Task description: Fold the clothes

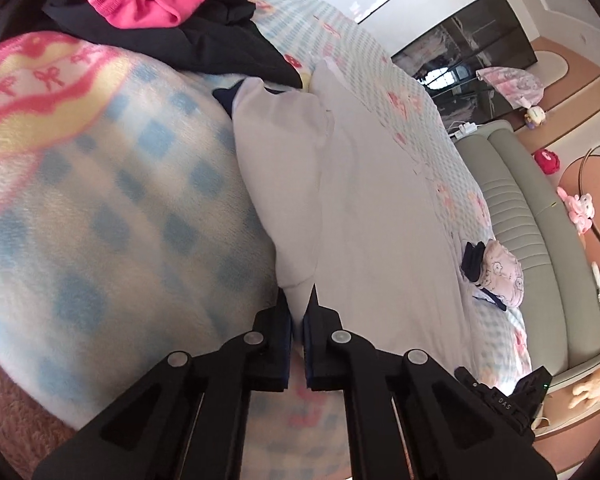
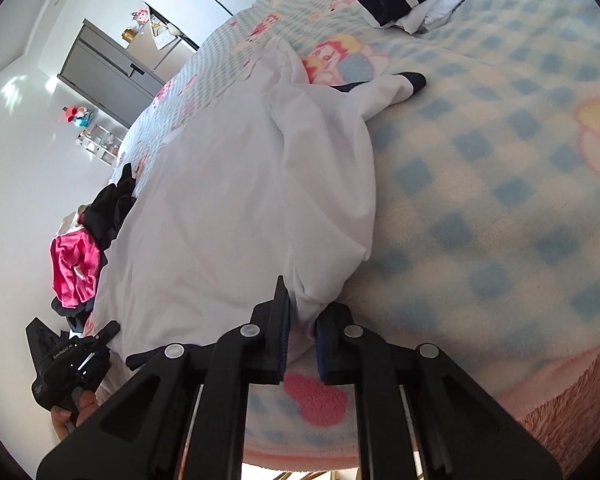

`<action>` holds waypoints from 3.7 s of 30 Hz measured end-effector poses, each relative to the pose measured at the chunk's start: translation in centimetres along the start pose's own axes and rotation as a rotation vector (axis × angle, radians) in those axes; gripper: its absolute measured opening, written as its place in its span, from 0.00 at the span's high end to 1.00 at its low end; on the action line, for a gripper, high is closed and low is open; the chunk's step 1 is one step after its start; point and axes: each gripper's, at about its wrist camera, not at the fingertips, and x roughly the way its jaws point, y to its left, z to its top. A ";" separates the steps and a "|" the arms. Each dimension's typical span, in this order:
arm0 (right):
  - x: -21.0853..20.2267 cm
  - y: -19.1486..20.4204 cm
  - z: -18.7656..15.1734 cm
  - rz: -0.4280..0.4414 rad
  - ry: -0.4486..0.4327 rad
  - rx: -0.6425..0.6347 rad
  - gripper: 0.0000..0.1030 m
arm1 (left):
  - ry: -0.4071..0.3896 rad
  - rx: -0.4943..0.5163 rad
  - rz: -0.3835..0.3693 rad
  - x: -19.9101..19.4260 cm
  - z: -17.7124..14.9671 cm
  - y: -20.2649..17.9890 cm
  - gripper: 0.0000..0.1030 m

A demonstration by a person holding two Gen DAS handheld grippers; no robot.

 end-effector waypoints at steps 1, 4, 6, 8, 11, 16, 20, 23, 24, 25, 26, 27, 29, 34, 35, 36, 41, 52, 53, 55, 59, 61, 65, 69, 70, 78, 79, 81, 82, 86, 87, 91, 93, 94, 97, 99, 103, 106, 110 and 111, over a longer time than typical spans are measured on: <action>-0.4 0.3 0.0 -0.006 -0.008 -0.018 0.94 | -0.018 -0.002 0.021 -0.5 0.0 0.4 0.95; -0.7 0.4 -0.3 -0.069 -0.015 -0.054 0.95 | 0.028 -0.083 -0.001 0.0 -0.2 2.4 0.95; -0.2 -0.2 -0.6 -0.055 0.009 -0.023 0.95 | 0.041 -0.135 -0.054 0.1 -0.4 2.9 0.94; 0.2 -1.0 -0.8 -0.009 0.033 0.021 0.90 | 0.052 -0.147 -0.106 0.0 -1.0 2.5 0.93; 0.3 -1.2 -1.2 0.085 0.045 0.056 0.75 | 0.098 -0.191 -0.227 0.6 -2.3 2.1 0.84; 1.6 -0.7 -1.8 0.221 0.103 0.085 0.74 | 0.219 -0.159 -0.276 4.3 -3.8 -0.5 0.78; 2.7 0.6 -2.3 0.192 0.122 0.060 0.62 | 0.219 -0.115 -0.278 5.3 -3.9 -2.6 0.58; 2.9 1.0 -2.6 0.173 0.113 0.071 0.50 | 0.211 -0.069 -0.232 6.0 -4.1 -3.8 0.63; 3.0 1.0 -2.6 0.168 0.111 0.078 0.48 | 0.207 -0.059 -0.228 6.1 -4.1 -4.0 0.63; 3.0 1.1 -2.6 0.159 0.107 0.080 0.47 | 0.207 -0.055 -0.228 6.0 -4.0 -3.9 0.63; 2.9 1.3 -2.7 0.149 0.102 0.072 0.47 | 0.207 -0.051 -0.229 5.9 -3.8 -3.8 0.63; 2.9 1.6 -2.7 0.140 0.096 0.058 0.47 | 0.207 -0.051 -0.232 5.9 -3.8 -3.7 0.63; 3.1 2.0 -2.7 0.128 0.090 0.038 0.41 | 0.208 -0.052 -0.239 6.0 -3.7 -3.6 0.63; 4.4 2.4 -2.5 0.129 0.105 0.037 0.42 | 0.195 0.018 -0.210 5.6 -3.8 -4.2 0.77; 4.3 2.6 -2.6 0.131 0.104 0.027 0.54 | 0.197 0.029 -0.203 5.6 -3.7 -4.3 0.77; 4.3 2.7 -2.7 0.128 0.099 0.015 0.56 | 0.204 0.028 -0.202 5.8 -3.7 -4.2 0.77; 4.1 2.9 -3.1 0.109 0.079 -0.001 0.73 | 0.175 0.058 -0.163 5.7 -3.4 -4.8 0.90; -0.3 4.5 -2.4 0.104 0.048 -0.077 0.97 | 0.110 0.162 -0.108 1.6 -2.9 -7.3 0.93; -0.6 4.3 -2.5 0.107 0.049 -0.073 0.97 | 0.113 0.160 -0.102 1.6 -3.1 -7.2 0.93; -1.0 3.9 -2.9 0.110 0.058 -0.064 0.97 | 0.118 0.156 -0.091 1.5 -3.7 -7.1 0.93; -1.4 3.3 -3.4 0.105 0.070 -0.069 0.97 | 0.133 0.150 -0.065 1.7 -4.6 -6.5 0.94; -1.5 3.1 -3.6 0.098 0.075 -0.075 0.97 | 0.206 0.133 -0.029 2.9 -5.0 -5.5 0.92; -1.1 3.2 -3.7 0.083 0.144 -0.089 0.94 | 0.298 0.103 -0.014 3.4 -5.8 -4.1 0.86; -2.2 4.0 -3.8 0.039 0.175 -0.145 0.93 | 0.203 0.109 0.065 0.5 -6.4 -4.3 0.76; -2.6 4.2 -3.8 0.024 0.178 -0.161 0.91 | 0.154 0.108 0.108 -0.4 -6.6 -4.5 0.70; -3.0 7.1 -1.5 -0.038 0.045 -0.333 0.83 | 0.005 0.407 0.058 0.5 -4.6 -11.5 0.59; -1.8 6.9 -1.2 -0.064 0.066 -0.339 0.83 | 0.021 0.438 0.062 1.6 -4.3 -12.1 0.60; 0.3 6.3 -1.0 -0.105 0.115 -0.333 0.83 | 0.088 0.470 0.127 3.9 -4.3 -12.0 0.68; 1.3 5.5 -1.3 -0.113 0.151 -0.305 0.83 | 0.126 0.455 0.155 4.5 -4.7 -11.3 0.70; 1.2 2.1 -3.4 -0.083 0.199 -0.201 0.87 | 0.155 0.420 0.184 4.2 -7.2 -8.6 0.70; 0.6 1.4 -3.8 -0.068 0.199 -0.179 0.87 | 0.152 0.412 0.174 3.5 -7.3 -8.5 0.70; -2.6 -0.2 -2.7 -0.022 0.138 -0.107 0.84 | 0.120 0.426 0.095 1.9 -6.3 -10.2 0.70; -4.4 -0.7 -1.6 -0.002 0.085 -0.083 0.82 | 0.100 0.500 0.066 1.8 -6.1 -12.4 0.70; -5.3 -0.8 -0.9 0.001 0.054 -0.075 0.81 | 0.109 0.535 0.041 2.2 -6.0 -13.5 0.70; -5.6 -1.9 2.2 -0.017 0.005 -0.054 0.67 | 0.157 0.588 -0.022 4.3 -5.9 -16.7 0.70; -5.6 -2.7 4.2 -0.030 -0.022 -0.038 0.63 | 0.191 0.623 -0.052 5.9 -6.1 -18.7 0.70; -3.3 -4.7 7.4 -0.007 -0.010 0.051 0.59 | 0.211 0.671 -0.078 8.2 -6.8 -22.3 0.70; -1.2 -5.1 8.5 0.011 0.008 0.072 0.59 | 0.229 0.581 -0.110 9.0 -7.0 -22.4 0.70; 0.0 -4.2 8.4 -0.042 -0.009 -0.002 0.96 | 0.283 0.463 -0.128 9.8 -7.9 -20.8 0.68; -0.1 -4.2 8.2 -0.048 -0.021 -0.006 0.97 | 0.295 0.474 -0.111 10.0 -8.2 -20.5 0.68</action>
